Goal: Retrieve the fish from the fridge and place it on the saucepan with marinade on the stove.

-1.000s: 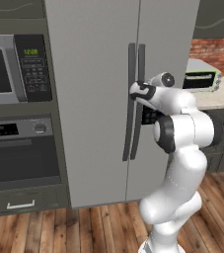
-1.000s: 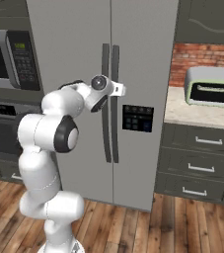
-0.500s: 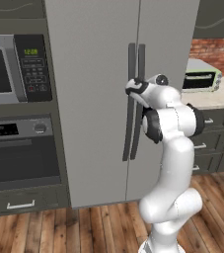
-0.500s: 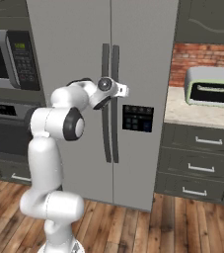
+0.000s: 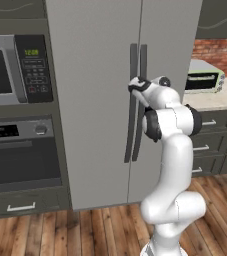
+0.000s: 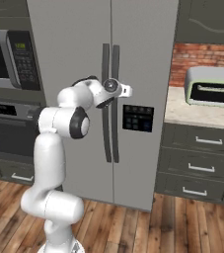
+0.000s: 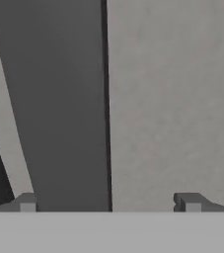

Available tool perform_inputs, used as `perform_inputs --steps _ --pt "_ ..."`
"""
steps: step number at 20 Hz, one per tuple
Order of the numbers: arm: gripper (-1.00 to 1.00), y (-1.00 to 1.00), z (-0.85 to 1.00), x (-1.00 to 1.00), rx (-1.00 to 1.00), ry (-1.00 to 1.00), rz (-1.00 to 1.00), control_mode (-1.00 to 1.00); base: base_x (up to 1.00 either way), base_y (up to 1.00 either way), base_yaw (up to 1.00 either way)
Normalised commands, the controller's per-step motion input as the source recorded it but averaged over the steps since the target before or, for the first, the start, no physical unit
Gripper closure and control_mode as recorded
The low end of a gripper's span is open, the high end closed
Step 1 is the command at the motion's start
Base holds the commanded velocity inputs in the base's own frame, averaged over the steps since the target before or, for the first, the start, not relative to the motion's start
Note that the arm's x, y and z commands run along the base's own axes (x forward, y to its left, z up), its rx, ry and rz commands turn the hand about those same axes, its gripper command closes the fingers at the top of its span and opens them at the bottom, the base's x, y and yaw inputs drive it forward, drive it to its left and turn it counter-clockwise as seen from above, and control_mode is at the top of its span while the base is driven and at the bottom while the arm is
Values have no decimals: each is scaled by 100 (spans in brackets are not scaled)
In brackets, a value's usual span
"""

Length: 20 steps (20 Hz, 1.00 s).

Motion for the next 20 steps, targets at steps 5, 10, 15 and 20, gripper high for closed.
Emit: perform_inputs --steps 5,10,15,20 --pt "100 2 -28 58 0 -1 0 -100 0 0 0" --pt "100 25 -15 40 0 -8 -6 -100 0 0 0" --pt "100 25 -8 35 0 -6 -9 -100 0 0 0" --pt "100 1 0 1 0 0 -3 -100 0 0 0"
